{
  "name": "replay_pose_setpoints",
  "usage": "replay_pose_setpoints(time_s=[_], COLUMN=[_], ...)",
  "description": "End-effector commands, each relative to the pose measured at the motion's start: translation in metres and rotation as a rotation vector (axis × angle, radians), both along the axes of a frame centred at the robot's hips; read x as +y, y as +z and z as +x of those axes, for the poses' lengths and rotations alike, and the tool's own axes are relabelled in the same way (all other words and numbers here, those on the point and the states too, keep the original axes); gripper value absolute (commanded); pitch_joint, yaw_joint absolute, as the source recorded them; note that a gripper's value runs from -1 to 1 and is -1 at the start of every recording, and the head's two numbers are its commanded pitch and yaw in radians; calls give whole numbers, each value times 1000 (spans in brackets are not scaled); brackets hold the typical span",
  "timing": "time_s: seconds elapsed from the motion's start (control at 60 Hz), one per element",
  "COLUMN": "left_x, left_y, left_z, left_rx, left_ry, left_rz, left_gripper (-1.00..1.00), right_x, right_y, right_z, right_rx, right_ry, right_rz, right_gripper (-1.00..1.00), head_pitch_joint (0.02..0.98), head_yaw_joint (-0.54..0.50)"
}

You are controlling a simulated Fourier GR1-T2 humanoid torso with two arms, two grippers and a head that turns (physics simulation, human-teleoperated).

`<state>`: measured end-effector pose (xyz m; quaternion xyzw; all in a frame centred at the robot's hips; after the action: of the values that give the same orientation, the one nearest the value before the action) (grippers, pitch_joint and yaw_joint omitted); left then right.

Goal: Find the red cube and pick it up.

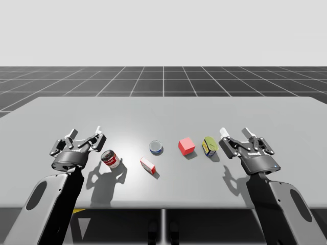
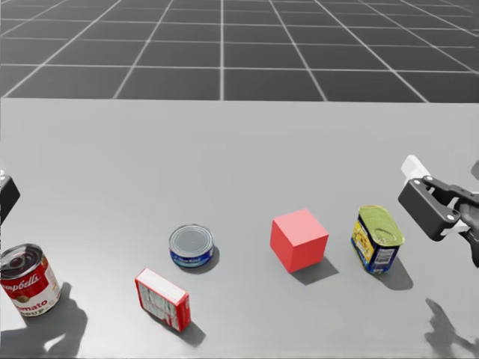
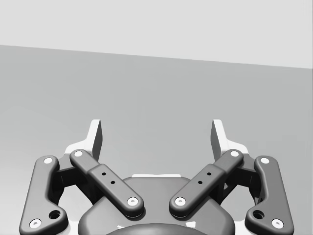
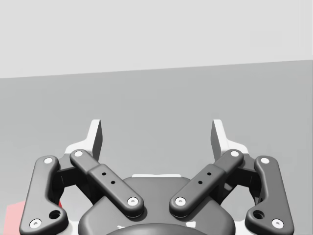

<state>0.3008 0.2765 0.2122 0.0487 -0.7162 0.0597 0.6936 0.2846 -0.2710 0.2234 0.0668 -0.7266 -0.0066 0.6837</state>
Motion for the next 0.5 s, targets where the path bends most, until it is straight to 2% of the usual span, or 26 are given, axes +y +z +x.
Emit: replay_pose_setpoints(time_s=[0.017, 0.2, 0.367, 0.433, 0.467, 0.5], left_x=[0, -1, -2, -1, -1, -1], left_y=[0, 1, 1, 1, 1, 1], left_z=[0, 0, 0, 1, 1, 1], left_rx=[-2, -5, -8, -13, -14, -13], left_ry=[-2, -3, -12, -13, -13, -13], left_rz=[0, -3, -16, -16, -18, -18], left_gripper=[-1000, -1000, -1000, -1000, -1000, -1000], right_x=[0, 0, 3, 12, 16, 20], right_y=[0, 1, 2, 6, 10, 12], right_z=[0, 0, -3, -10, -15, -19], right_rx=[1, -1, -2, 2, 4, 7], right_ry=[-1, -3, 19, 31, 52, 52], right_rz=[0, 4, 8, -12, 10, 18], right_gripper=[-1000, -1000, -1000, -1000, -1000, -1000], head_pitch_joint=[717, 774, 779, 770, 768, 767], head_yaw_joint=[-103, -192, -189, -188, -186, -185])
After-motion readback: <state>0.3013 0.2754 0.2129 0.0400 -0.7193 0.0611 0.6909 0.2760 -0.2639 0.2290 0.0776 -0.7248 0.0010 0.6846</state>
